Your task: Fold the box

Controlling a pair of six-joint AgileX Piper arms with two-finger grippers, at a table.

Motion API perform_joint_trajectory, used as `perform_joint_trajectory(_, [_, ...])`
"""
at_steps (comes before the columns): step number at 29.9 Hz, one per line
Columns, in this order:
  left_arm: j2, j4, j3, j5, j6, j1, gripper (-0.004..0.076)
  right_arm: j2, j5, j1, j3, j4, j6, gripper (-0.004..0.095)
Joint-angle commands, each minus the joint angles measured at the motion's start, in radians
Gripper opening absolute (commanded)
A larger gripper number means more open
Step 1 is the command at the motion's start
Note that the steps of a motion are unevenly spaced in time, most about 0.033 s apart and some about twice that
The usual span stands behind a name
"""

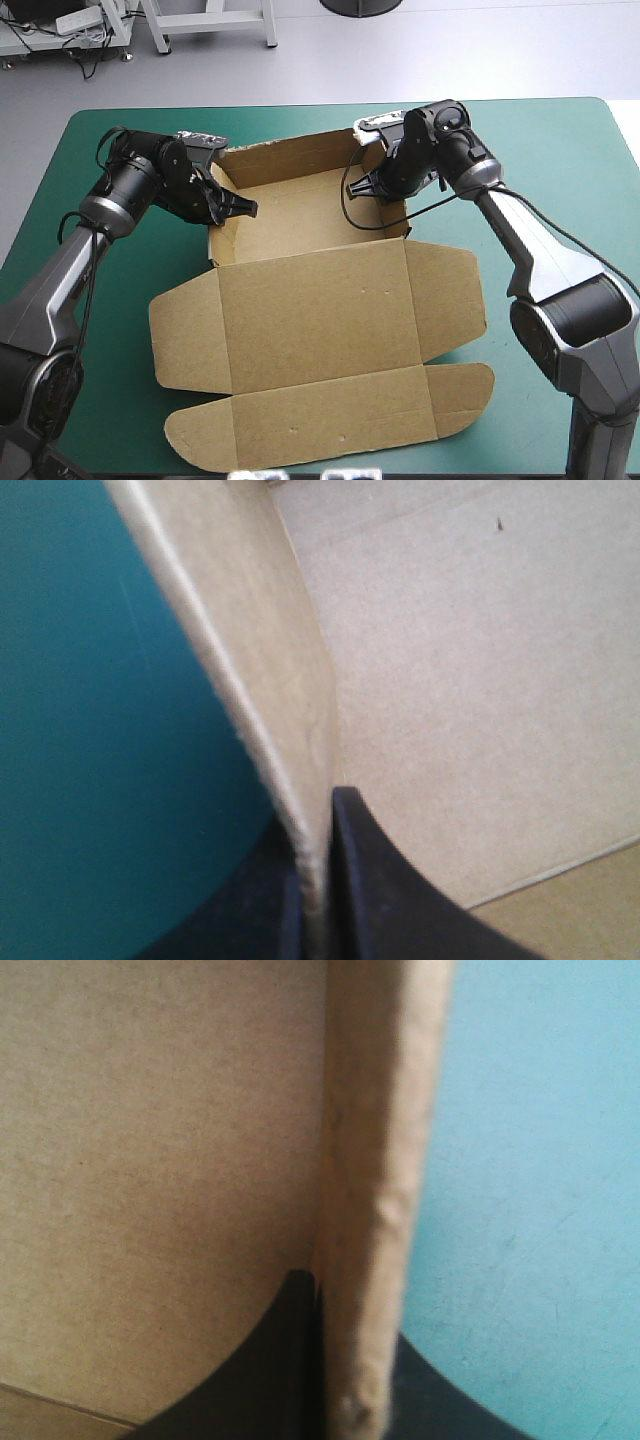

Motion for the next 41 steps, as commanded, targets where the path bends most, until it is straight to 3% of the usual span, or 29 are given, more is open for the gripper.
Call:
perform_joint_trajectory(1, [-0.030,0.067,-0.034,0.036,0.029,0.000,-0.0010,-0.052,0.030,-0.005,0.018,-0.024,-0.031,-0.0016])
perform_joint_trajectory(7, [0.028,0.063,-0.034,0.137,0.047,0.000,-0.0010,-0.052,0.030,-0.003,0.126,-0.041,-0.003,-0.0017])
perform_joint_trajectory(32, [0.169,0.158,-0.031,0.124,-0.016,-0.090,-0.0010,-0.052,0.030,-0.003,0.221,-0.122,0.049,-0.0017])
perform_joint_trajectory(41, [0.169,0.164,-0.031,0.130,-0.020,-0.090,-0.0009,-0.052,0.030,-0.003,0.225,-0.096,0.037,-0.0016])
